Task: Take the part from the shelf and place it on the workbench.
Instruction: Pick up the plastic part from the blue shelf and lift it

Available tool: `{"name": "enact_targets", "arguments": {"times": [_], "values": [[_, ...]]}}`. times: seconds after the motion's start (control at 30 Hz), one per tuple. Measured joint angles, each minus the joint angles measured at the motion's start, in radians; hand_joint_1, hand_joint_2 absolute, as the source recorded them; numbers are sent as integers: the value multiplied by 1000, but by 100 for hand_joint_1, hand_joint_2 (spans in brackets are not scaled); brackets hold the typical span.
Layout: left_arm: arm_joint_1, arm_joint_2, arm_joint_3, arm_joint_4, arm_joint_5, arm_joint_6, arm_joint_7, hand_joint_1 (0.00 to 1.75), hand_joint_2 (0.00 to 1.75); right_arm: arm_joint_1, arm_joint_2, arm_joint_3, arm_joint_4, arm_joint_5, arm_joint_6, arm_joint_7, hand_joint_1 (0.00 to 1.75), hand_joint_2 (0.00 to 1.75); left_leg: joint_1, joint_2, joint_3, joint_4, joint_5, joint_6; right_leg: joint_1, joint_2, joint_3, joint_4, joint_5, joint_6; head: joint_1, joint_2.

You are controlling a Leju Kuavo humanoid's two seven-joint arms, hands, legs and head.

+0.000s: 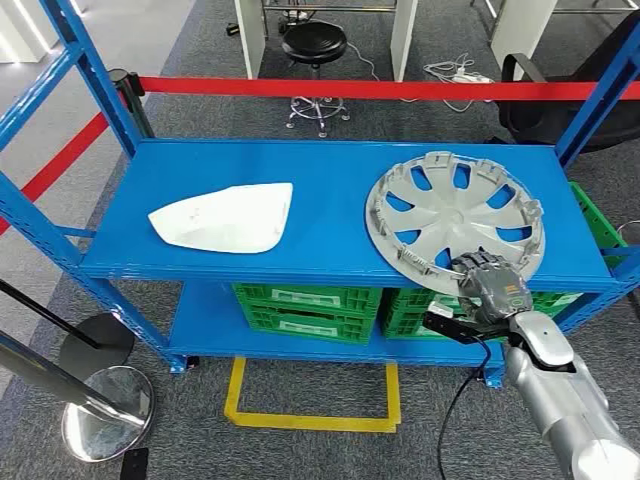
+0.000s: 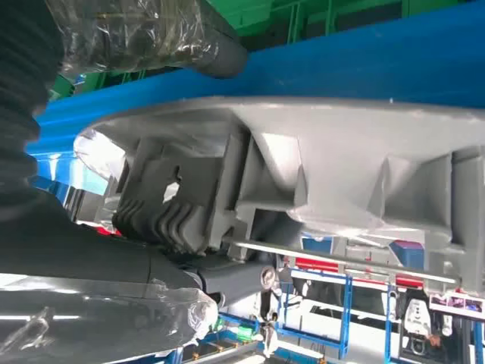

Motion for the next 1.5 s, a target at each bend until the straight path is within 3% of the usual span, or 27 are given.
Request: {"name": "enact_targets", "arguments": {"times": [1.1,1.5], "values": [[0,0,0,0,4,0,0,0,0,-4,0,-1,4,0,-11,-9,175,175,0,0,0,0,0,0,0,0,0,0,0,0,0,0],[1,0,0,1,19,-1,0,0,0,82,0,10,-229,29,4,11,175,175,0,0,-2,0,0,0,0,0,-2,0,0,0,0,0]]}}
